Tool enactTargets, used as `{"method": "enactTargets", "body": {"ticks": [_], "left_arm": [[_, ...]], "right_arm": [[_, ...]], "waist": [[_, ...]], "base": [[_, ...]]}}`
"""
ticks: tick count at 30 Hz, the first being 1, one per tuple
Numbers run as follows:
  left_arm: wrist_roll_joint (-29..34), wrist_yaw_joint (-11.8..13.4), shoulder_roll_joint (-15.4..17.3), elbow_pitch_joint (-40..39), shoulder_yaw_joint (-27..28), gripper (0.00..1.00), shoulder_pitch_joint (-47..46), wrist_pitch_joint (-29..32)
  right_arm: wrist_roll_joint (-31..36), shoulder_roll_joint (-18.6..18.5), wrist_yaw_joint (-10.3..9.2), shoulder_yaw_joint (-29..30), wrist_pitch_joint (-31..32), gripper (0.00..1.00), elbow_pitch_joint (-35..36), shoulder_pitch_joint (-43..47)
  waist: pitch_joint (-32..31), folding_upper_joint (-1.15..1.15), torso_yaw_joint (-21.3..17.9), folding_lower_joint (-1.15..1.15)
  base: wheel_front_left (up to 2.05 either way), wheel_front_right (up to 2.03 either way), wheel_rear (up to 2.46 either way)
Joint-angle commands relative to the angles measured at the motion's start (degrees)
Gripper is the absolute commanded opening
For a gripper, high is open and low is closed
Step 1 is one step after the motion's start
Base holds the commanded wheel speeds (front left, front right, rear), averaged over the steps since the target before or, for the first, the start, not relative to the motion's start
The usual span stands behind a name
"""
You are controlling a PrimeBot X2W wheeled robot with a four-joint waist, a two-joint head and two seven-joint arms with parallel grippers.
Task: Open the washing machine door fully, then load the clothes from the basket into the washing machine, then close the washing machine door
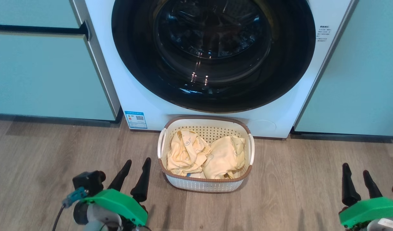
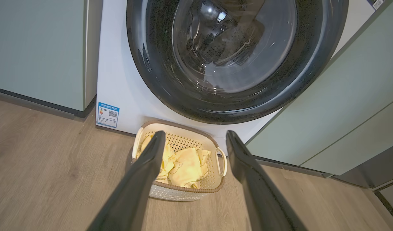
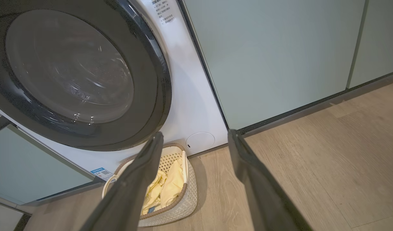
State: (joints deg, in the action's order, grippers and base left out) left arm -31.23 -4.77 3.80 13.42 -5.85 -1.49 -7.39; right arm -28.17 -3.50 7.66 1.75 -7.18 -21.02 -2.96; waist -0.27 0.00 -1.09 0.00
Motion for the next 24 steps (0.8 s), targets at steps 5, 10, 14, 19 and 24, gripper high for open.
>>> {"method": "enactTargets", "body": {"ticks": [5,10,14,19,24], "left_arm": [[4.8,0.7,1.2,-1.5,0.5,1.00,-3.6,-1.6],[7.9,0.9,1.3,-0.9,0.0,1.00,-3.8,-2.4],[10.2,1.0,1.2,-0.6,-0.3,1.00,-4.0,-3.1],[12.8,0.8,1.1,-0.4,-0.5,1.00,-4.3,-4.0],[15.6,0.8,1.0,-0.3,-0.7,1.00,-4.6,-4.8]], "right_arm": [[6.0,-0.8,-0.12,-1.3,-1.8,1.00,1.5,-3.8],[9.7,-0.7,-0.13,-1.7,-2.6,1.00,1.2,-4.0],[12.6,-0.7,-0.13,-1.9,-3.3,1.00,1.2,-4.1],[15.9,-0.6,-0.14,-1.9,-4.2,1.00,1.4,-4.3],[18.7,-0.4,-0.15,-1.8,-5.0,1.00,2.1,-4.5]], "waist": [[-0.1,0.00,-0.2,0.00],[-0.1,0.00,-0.3,0.00],[-0.1,0.00,-0.4,0.00],[-0.1,0.00,-0.5,0.00],[0.0,0.00,-0.5,0.00]], "base": [[0.00,0.00,0.00],[0.00,0.00,0.00],[0.00,0.00,0.00],[0.00,0.00,0.00],[0.00,0.00,0.00]]}}
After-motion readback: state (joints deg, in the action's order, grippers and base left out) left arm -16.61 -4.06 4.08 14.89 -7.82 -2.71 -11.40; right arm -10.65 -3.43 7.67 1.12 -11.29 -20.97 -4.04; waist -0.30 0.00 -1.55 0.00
